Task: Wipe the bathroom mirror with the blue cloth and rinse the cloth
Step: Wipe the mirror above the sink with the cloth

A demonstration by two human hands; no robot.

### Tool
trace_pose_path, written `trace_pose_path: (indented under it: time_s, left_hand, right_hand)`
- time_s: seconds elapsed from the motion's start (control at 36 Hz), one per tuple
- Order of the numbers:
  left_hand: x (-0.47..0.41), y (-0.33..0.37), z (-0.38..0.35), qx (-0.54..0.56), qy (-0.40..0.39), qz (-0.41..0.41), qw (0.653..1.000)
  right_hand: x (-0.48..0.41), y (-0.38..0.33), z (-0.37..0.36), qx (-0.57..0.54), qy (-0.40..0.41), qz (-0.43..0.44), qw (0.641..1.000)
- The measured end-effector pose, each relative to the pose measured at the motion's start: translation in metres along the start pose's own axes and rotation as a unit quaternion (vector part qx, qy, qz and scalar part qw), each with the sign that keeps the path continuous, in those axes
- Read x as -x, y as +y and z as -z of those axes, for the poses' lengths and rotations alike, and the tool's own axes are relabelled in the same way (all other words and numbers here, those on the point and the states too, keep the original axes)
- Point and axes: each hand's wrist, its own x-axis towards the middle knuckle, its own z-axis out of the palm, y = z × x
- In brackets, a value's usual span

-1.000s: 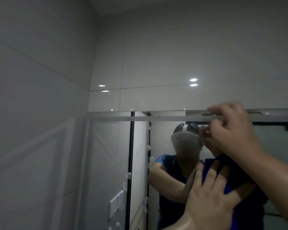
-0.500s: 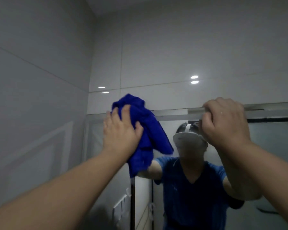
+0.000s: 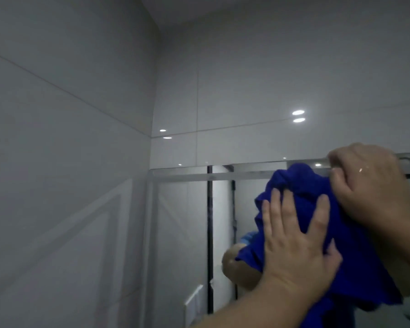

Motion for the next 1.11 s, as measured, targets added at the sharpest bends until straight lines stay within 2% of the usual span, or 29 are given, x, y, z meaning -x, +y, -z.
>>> trace_pose_path:
  time_s: [0.08,0.14,0.31,0.36,0.44,0.58,0.72,0.81,0.83,0.89,0.97,1.03,1.11]
  left_hand:
    - [0.001,-0.019,0.012,0.017,-0.061,-0.030,0.998]
    - [0.002,-0.040,0.017,0.013,-0.070,-0.052,0.996]
    - [-0.013,-0.117,0.036,-0.002,-0.002,-0.106,0.994]
    - [-0.020,-0.144,0.053,-0.014,0.009,-0.068,0.998]
    - [-0.025,-0.186,0.076,-0.011,0.043,0.044,0.998]
    - [-0.015,-0.243,0.097,0.011,0.143,0.243,0.959]
    - [-0.019,-0.234,0.081,-0.003,0.194,0.301,0.934]
    - [-0.040,-0.191,0.058,-0.006,0.220,0.383,0.897]
    - [-0.046,-0.169,0.051,-0.002,0.215,0.382,0.899]
    - [-0.052,-0.125,0.035,-0.009,0.192,0.306,0.932]
    - [-0.045,-0.066,0.014,-0.009,0.140,0.120,0.983]
    - [-0.032,-0.034,0.006,0.001,0.091,0.028,0.995]
    - [-0.011,-0.020,0.002,-0.002,0.036,-0.015,0.999]
  right_hand:
    - [-0.002,0.002,0.000,0.006,-0.015,-0.003,1.000]
    - [-0.002,0.001,-0.001,0.005,-0.009,-0.006,1.000]
    - [-0.002,-0.001,-0.002,0.025,0.015,-0.008,1.000]
    - [-0.001,-0.001,-0.003,0.031,0.023,-0.017,0.999]
    - [-0.002,-0.003,-0.003,0.030,0.017,-0.027,0.999]
    - [-0.001,-0.008,-0.003,0.020,0.036,-0.039,0.998]
    - [-0.001,-0.011,0.001,0.015,0.007,-0.050,0.999]
    - [-0.001,-0.012,0.002,0.015,-0.002,-0.055,0.998]
    - [-0.001,-0.013,0.002,0.014,-0.004,-0.055,0.998]
    - [0.000,-0.013,0.003,0.008,-0.003,-0.053,0.999]
    - [0.001,-0.012,0.003,0.010,-0.005,-0.044,0.999]
    - [0.002,-0.009,0.003,0.018,-0.011,-0.037,0.999]
    - [0.003,-0.007,0.005,0.015,-0.016,-0.028,0.999]
